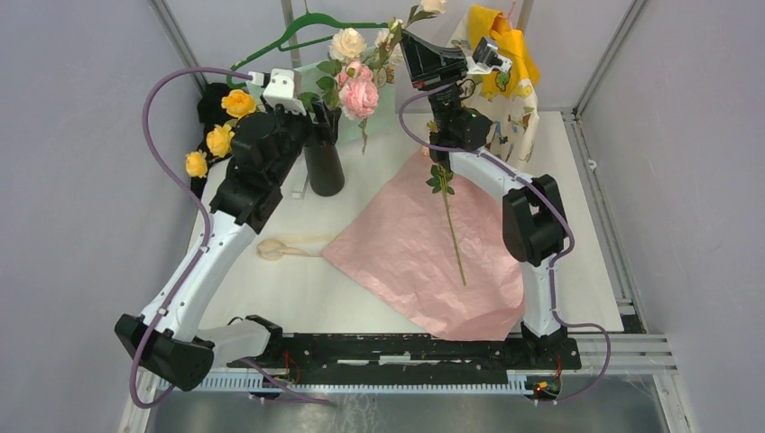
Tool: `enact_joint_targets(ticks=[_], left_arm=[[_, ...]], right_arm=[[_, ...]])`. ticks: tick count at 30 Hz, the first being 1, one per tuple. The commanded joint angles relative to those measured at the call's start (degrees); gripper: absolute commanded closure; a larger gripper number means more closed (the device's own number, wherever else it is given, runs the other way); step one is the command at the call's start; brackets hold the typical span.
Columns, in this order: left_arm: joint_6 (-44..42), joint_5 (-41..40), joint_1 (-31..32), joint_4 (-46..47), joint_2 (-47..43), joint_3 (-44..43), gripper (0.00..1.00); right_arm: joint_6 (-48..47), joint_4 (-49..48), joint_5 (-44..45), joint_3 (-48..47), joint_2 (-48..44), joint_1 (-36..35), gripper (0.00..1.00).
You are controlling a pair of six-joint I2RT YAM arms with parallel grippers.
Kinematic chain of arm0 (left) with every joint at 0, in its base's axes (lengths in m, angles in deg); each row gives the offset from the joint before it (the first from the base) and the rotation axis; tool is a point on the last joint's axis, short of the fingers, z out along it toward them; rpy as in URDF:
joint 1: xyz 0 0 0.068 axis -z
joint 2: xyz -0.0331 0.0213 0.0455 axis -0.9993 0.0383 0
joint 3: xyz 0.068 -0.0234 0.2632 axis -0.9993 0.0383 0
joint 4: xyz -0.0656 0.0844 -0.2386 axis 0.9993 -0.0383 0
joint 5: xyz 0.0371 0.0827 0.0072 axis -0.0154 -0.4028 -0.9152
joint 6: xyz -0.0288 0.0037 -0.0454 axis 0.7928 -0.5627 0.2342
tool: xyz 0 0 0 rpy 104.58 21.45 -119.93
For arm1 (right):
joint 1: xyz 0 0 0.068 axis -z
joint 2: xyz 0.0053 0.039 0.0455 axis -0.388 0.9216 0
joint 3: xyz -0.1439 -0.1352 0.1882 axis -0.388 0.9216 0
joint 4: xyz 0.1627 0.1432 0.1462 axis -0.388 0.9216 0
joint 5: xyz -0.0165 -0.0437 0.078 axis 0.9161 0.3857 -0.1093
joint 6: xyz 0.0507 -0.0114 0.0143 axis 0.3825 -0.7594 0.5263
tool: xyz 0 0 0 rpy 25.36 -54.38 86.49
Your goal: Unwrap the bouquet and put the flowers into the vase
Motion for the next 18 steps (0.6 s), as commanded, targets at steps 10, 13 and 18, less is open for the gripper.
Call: enact_joint_targets(ticks=[10, 13, 18], left_arm=[[-3.65, 23.71, -0.22, -6.22, -6.14, -0.34, 0.31], [-3.05, 28.02, -0.27, -6.09, -6.88, -0.84, 0.32], [-2.16, 33.34, -0.16, -6.06, -7.23, -1.4, 0.32]], right_arm=[[1.47, -10.26, -7.41, 13.23, -11.52, 0.1, 0.99], [-1.42, -8.41, -10.35, 20.99, -18.31, 0.41, 0.99], [-5.74, -6.12, -14.14, 31.56, -28.96, 0.39, 1.0]])
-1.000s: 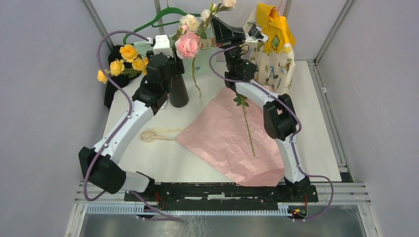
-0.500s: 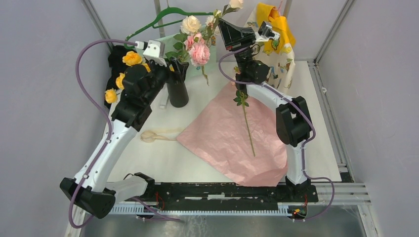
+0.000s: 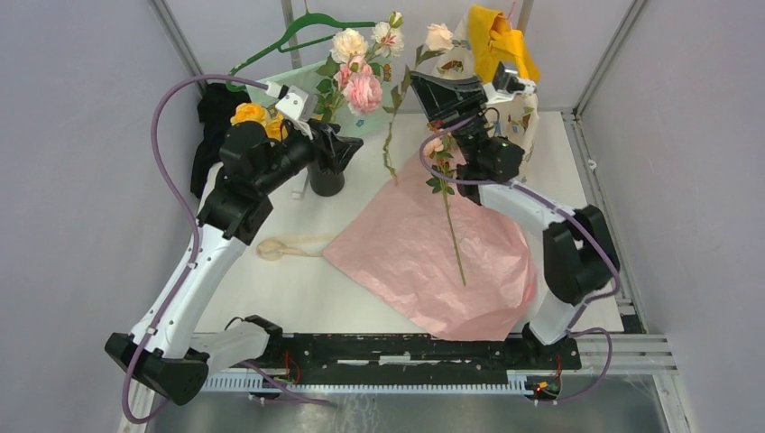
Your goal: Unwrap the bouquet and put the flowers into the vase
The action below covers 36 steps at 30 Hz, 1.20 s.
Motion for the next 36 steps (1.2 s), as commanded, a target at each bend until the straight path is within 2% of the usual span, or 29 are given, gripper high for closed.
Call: enact_joint_targets(ticks=[1, 9, 17, 25, 33, 36], left_arm=[[-0.67, 7.86, -0.17, 0.08, -1.56, -2.51, 0.32], [1.06, 17.43, -0.1, 0.44, -2.73, -3.2, 0.31], [4.23, 25.2, 0.06, 4.25, -5.33, -3.04, 0.3], [5.36, 25.72, 0.23, 5.62, -3.82, -3.1, 0.3], [4.72, 23.78, 0.25, 5.24, -2.48, -3.19, 0.29], [4.73, 23.2, 0.22, 5.23, -2.1, -3.15, 0.32]], right_arm=[[-4.0, -5.05, -6.24, 5.13, -10.79, 0.16, 1.0], [-5.63, 0.49, -10.7, 8.31, -16.36, -0.34, 1.0], [-7.02, 4.04, -12.88, 4.61, -13.31, -2.37, 1.0], [-8.53, 9.27, -15.14, -4.36, -8.27, -6.72, 1.0], [-10.62, 11.51, -16.05, -5.45, -8.1, -9.5, 1.0], [-11.04, 12.16, -16.17, -5.82, -7.96, -9.55, 1.0]])
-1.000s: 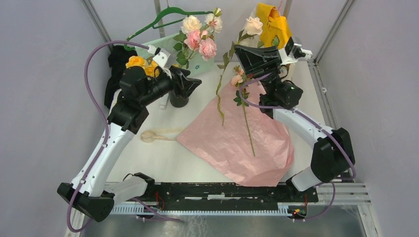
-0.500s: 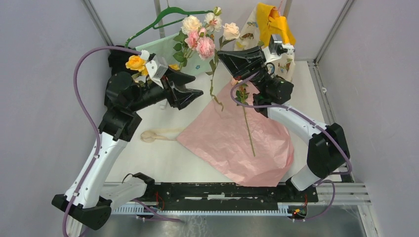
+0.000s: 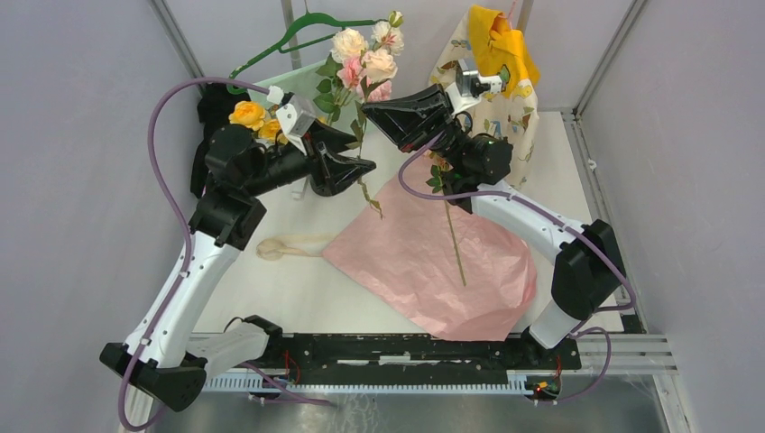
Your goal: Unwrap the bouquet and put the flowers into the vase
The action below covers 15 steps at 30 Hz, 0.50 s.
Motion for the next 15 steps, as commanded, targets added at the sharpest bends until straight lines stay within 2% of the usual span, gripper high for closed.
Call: enact_joint_targets(ticks=[1, 8, 12, 15], left_arm=[[2.28, -1.48, 0.18, 2.06, 0.27, -2.08, 0.34], [2.02, -6.0, 0.2, 2.15, 0.57, -1.76, 0.58], [1.37, -12.06, 0.2, 2.26, 1.24, -1.55, 0.64], [-0.09, -19.68, 0.22, 2.66, 2.29, -1.53, 0.7]], right_arm=[[-1.05, 0.1, -1.89, -2.99, -0.24, 0.07, 1.0], [-0.84, 0.2, -1.98, -4.32, 1.01, 0.04, 1.0], [-0.83, 0.5, -2.32, -5.37, 2.03, 0.03, 1.0], [-1.76, 2.46, -2.94, -7.14, 3.2, 0.03, 1.0]])
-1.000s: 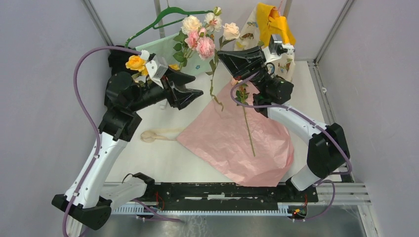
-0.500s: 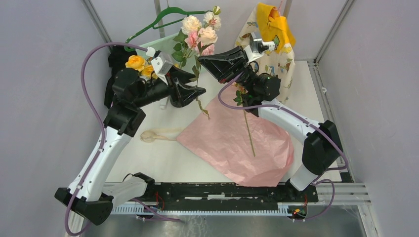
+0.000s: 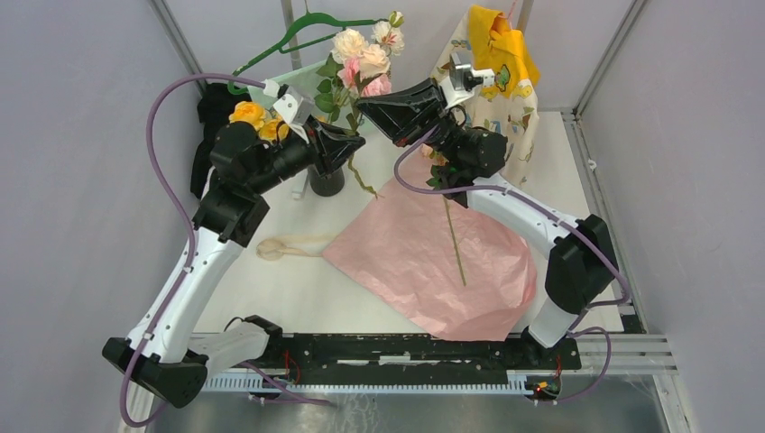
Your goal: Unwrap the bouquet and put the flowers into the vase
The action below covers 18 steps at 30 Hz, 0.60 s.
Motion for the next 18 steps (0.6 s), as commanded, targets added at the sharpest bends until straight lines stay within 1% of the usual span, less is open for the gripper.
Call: enact_joint_targets(ticks=[1, 5, 7, 12, 18], left_arm=[[-1.37, -12.68, 0.17, 2.29, 1.66, -1.59, 0.72], [-5.24, -22.48, 0.21, 2.25, 5.6, -3.08, 0.78], [-6.83, -25.69, 0.16, 0.85, 8.77, -5.63, 0.79], [-9.29, -31.03, 0.16, -0.27, 13.95, -10.0, 0.8], [-10.33, -34.37, 0.17, -0.56, 13.86, -10.58, 0.8]], right_arm=[[-1.51, 1.7, -2.44, -4.87, 1.72, 0.03, 1.0], [-1.86, 3.37, -3.34, -8.29, 4.47, 0.07, 1.0], [-1.89, 4.23, -3.69, -10.23, 6.05, 0.03, 1.0], [-1.9, 5.91, -4.15, -14.08, 9.54, 0.11, 1.0], [-1.89, 7.15, -4.32, -16.86, 11.87, 0.65, 1.0]])
